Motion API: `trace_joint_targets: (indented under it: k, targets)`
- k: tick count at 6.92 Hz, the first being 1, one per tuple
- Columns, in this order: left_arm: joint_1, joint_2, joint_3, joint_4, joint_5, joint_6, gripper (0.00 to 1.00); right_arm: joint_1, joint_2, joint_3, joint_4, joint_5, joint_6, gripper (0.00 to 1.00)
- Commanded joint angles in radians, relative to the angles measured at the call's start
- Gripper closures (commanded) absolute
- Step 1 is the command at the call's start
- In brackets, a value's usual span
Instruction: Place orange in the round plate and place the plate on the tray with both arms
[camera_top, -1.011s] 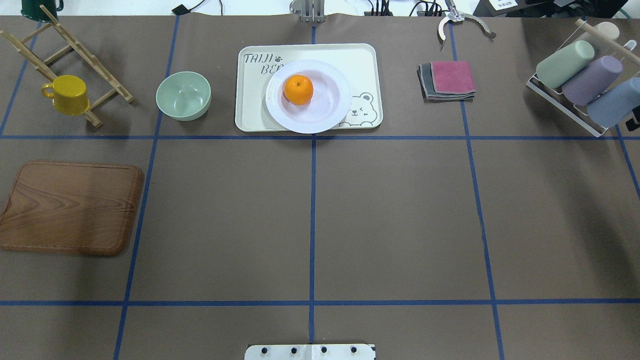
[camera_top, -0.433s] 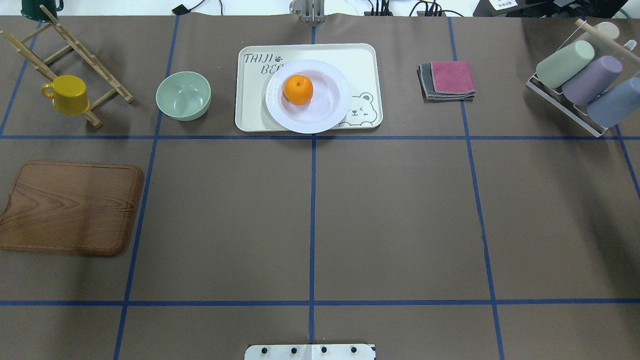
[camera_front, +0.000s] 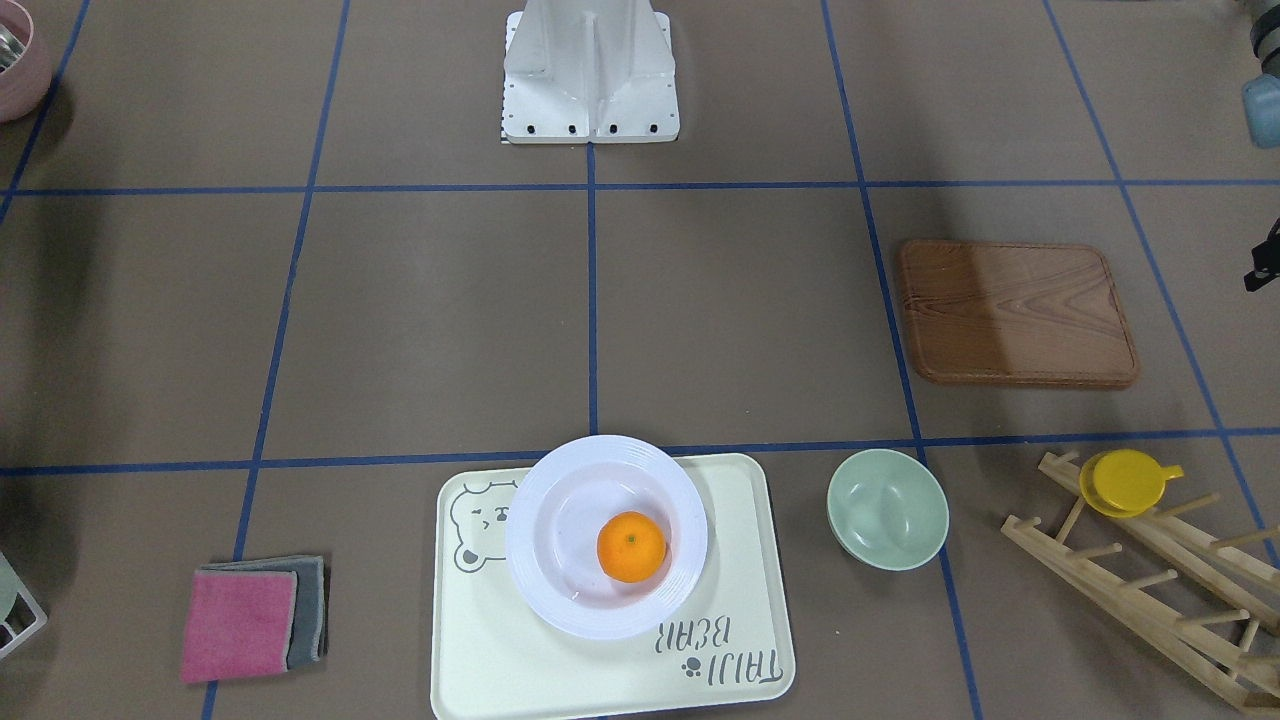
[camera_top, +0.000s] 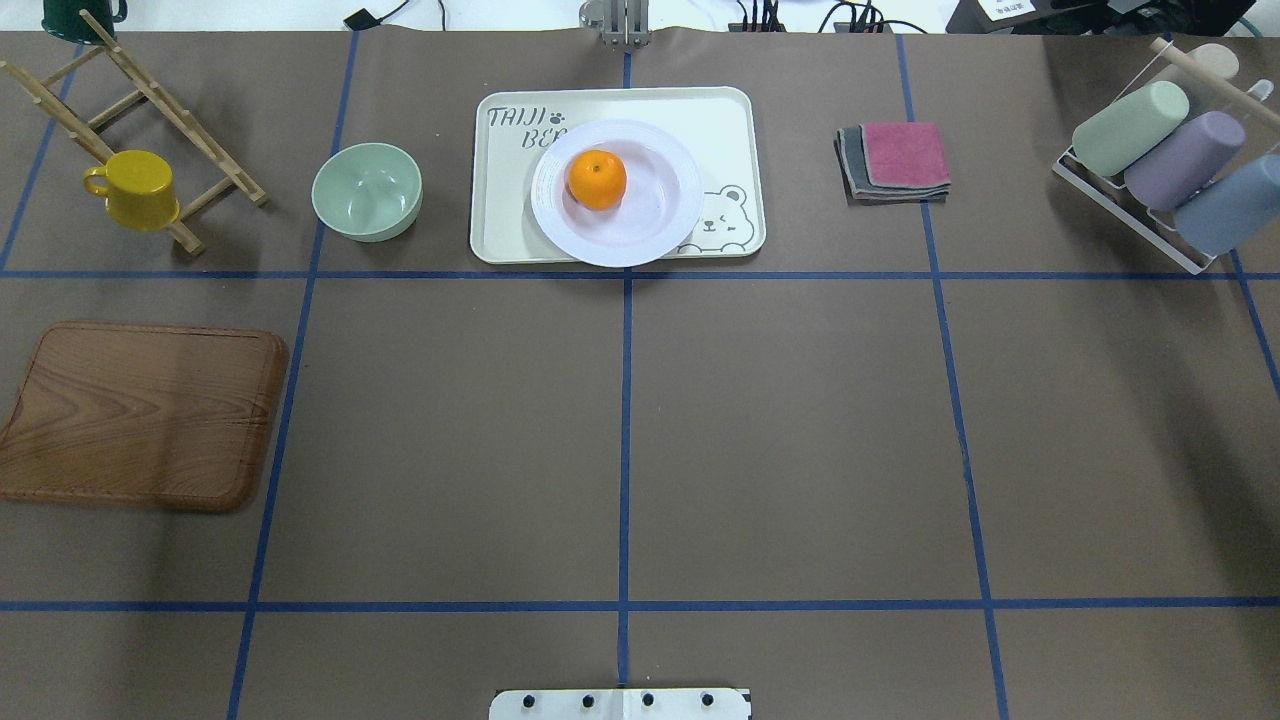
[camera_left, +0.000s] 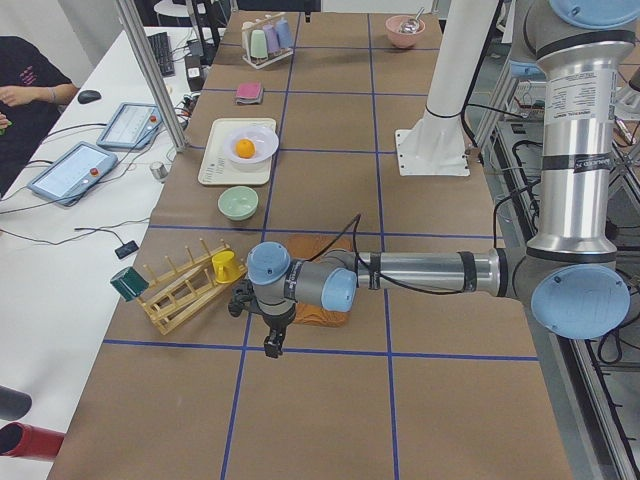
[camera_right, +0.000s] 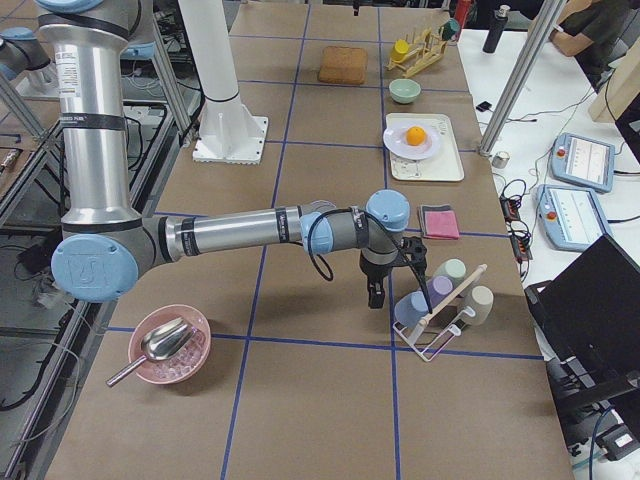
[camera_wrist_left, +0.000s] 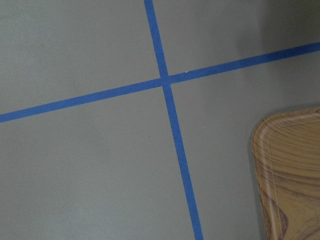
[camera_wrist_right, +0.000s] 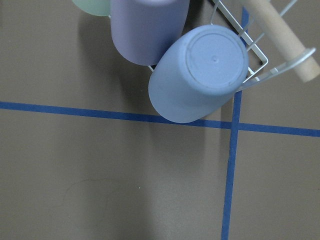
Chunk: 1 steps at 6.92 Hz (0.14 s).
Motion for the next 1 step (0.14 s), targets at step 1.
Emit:
trace_joint_targets:
  k: [1]
  targets:
    - [0.000,0.000,-0.002,0.002,-0.001,0.000,0.01,0.000,0.000,0.000,0.000,0.003,0.000,0.00]
